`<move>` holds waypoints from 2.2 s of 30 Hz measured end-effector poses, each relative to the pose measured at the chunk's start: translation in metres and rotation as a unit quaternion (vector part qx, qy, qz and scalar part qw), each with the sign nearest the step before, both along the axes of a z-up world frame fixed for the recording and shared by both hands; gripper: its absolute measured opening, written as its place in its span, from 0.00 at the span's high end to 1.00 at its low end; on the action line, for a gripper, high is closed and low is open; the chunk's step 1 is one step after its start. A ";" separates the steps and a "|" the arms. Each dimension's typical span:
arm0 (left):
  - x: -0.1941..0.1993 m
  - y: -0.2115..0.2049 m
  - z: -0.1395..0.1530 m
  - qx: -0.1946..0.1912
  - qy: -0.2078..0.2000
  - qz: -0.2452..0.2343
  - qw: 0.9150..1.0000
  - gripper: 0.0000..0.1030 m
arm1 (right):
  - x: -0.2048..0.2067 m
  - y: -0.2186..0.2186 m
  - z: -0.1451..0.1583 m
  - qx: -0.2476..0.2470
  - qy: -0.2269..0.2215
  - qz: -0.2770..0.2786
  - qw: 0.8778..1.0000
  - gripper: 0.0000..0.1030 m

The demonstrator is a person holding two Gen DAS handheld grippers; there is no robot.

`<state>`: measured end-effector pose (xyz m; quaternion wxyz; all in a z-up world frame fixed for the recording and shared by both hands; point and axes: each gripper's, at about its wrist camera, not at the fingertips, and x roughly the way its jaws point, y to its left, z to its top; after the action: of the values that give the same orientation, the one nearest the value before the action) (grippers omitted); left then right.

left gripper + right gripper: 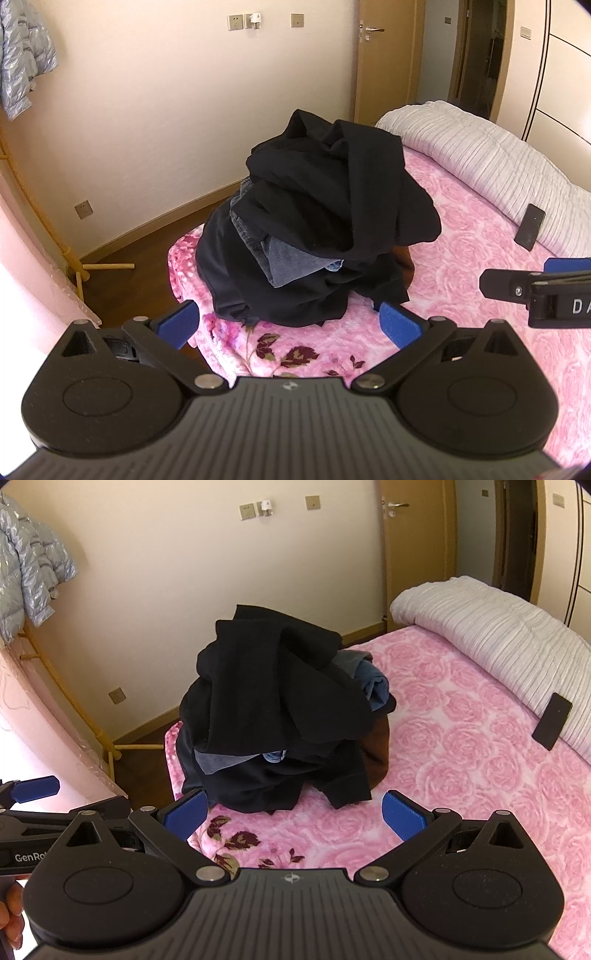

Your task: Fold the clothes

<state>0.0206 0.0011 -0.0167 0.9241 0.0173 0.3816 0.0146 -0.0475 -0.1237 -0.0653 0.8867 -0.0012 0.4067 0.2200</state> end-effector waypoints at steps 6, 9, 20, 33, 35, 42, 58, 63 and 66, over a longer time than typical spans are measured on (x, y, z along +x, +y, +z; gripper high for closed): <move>-0.001 -0.009 0.003 0.007 -0.001 -0.008 1.000 0.01 | -0.001 -0.012 0.003 -0.005 -0.014 -0.011 1.000 0.00; 0.000 -0.011 0.001 0.012 0.002 -0.013 1.000 0.01 | -0.001 -0.017 0.003 -0.002 -0.024 -0.014 1.000 0.00; 0.043 -0.003 -0.016 0.002 0.012 -0.051 0.999 0.01 | 0.019 -0.018 -0.003 -0.011 -0.041 -0.068 0.997 0.00; 0.129 0.042 -0.031 -0.006 -0.031 -0.214 0.976 0.01 | 0.081 0.037 -0.009 -0.028 -0.027 -0.074 0.997 0.01; 0.139 0.043 -0.034 0.004 -0.042 -0.259 0.965 0.01 | 0.090 0.047 -0.007 -0.026 -0.034 -0.067 0.997 0.05; 0.174 0.057 -0.057 0.058 -0.060 -0.328 0.941 0.01 | 0.124 0.082 -0.002 0.002 -0.031 -0.016 0.999 0.21; 0.277 0.082 -0.095 0.140 -0.097 -0.409 0.896 0.01 | 0.185 0.133 -0.040 -0.074 -0.006 -0.031 0.997 0.77; 0.288 0.067 -0.107 0.161 -0.096 -0.482 0.856 0.17 | 0.186 0.102 -0.022 -0.035 -0.015 -0.064 0.997 0.86; 0.294 0.063 -0.101 0.132 -0.084 -0.492 0.857 0.53 | 0.186 0.090 -0.006 -0.017 -0.031 -0.079 0.996 0.88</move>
<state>0.3145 0.0640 -0.1175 0.8285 0.3236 0.2387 -0.3898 0.1389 -0.0339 -0.0714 0.9133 0.0096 0.3816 0.1423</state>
